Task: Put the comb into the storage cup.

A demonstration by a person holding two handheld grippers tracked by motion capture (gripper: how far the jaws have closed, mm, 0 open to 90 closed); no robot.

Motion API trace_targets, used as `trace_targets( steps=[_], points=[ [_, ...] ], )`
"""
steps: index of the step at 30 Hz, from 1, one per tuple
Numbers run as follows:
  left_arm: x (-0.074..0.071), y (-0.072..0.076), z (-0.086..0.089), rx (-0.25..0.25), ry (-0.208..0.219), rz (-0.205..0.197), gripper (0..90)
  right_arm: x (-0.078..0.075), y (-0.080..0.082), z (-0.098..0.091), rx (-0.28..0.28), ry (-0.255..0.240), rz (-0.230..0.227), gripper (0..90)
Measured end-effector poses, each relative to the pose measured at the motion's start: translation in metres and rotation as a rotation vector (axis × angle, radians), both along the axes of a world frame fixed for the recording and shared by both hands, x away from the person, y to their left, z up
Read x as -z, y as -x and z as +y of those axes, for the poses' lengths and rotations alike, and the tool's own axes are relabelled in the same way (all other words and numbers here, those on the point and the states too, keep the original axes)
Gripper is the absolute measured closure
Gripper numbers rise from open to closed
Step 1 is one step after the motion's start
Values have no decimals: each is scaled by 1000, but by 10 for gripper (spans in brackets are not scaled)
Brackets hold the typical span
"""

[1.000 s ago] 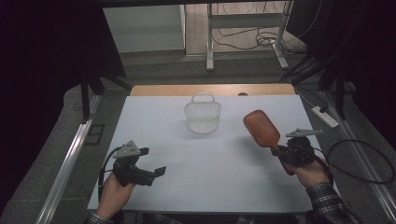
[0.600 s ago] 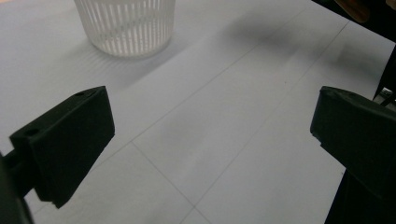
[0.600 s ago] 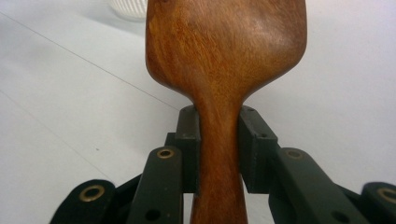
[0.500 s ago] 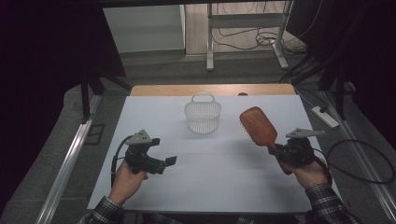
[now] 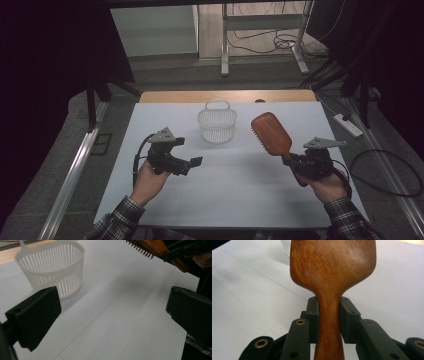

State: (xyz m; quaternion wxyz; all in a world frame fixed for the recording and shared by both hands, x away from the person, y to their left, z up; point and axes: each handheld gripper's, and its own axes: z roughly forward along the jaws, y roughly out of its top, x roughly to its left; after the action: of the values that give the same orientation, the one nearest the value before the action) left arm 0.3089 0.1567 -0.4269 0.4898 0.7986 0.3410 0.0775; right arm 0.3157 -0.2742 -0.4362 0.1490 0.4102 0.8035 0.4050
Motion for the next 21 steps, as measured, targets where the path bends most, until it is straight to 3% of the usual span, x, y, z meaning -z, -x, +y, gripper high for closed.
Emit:
trace_targets(
  steps=[21],
  points=[
    [-18,-29,-38,53,2,-12,0,-6,5,16,-44,-49,-38,722]
  ],
)
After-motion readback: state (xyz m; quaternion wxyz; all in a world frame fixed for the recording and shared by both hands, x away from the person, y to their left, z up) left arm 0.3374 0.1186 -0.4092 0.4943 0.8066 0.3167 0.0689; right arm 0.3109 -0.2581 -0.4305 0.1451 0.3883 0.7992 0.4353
